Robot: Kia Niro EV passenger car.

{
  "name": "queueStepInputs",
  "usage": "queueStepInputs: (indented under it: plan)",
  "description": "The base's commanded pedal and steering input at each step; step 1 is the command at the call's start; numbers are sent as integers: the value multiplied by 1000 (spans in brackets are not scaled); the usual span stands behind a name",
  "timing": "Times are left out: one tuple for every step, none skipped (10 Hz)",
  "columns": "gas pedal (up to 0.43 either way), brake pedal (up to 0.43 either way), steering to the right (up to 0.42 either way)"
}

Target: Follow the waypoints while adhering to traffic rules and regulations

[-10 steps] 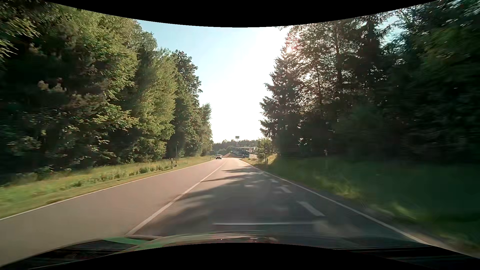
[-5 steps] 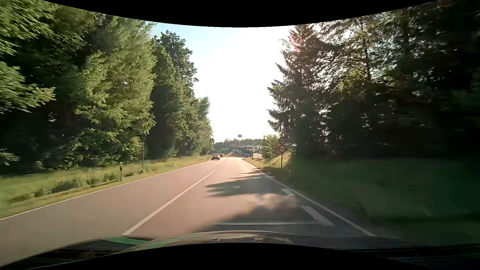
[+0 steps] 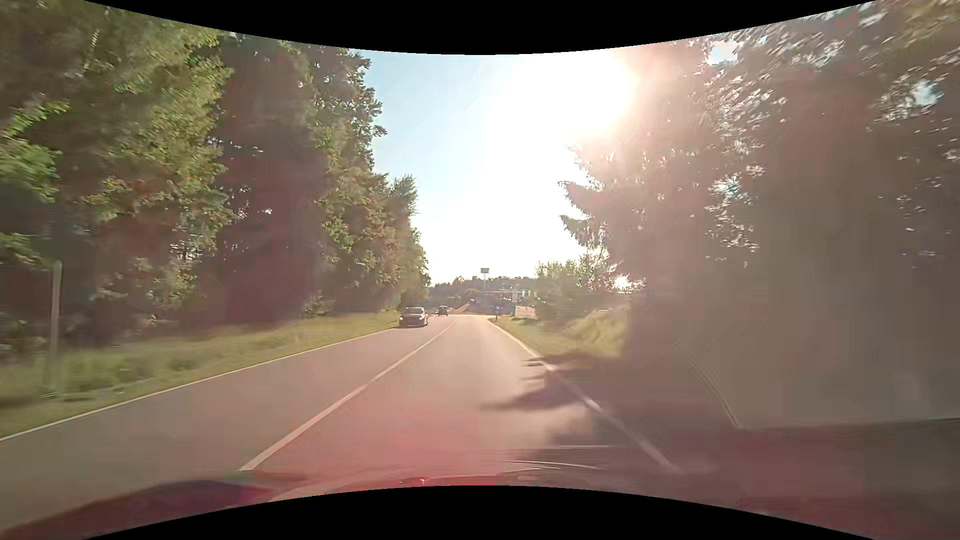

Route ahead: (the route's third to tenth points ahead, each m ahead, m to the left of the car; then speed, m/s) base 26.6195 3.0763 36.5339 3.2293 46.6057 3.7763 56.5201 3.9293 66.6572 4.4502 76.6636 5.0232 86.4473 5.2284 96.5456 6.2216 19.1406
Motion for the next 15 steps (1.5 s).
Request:
queueStepInputs:
  plan:
    - [67,0,-6]
    - [67,0,-6]
    - [67,0,-6]
    - [67,0,-6]
    - [67,0,-6]
    - [67,0,-6]
    - [67,0,-6]
    - [79,0,-5]
    - [79,0,-4]
    - [79,0,-4]
    - [87,0,-4]
    - [98,0,-3]
    - [98,0,-3]
    - [98,0,-3]
    - [110,0,-3]
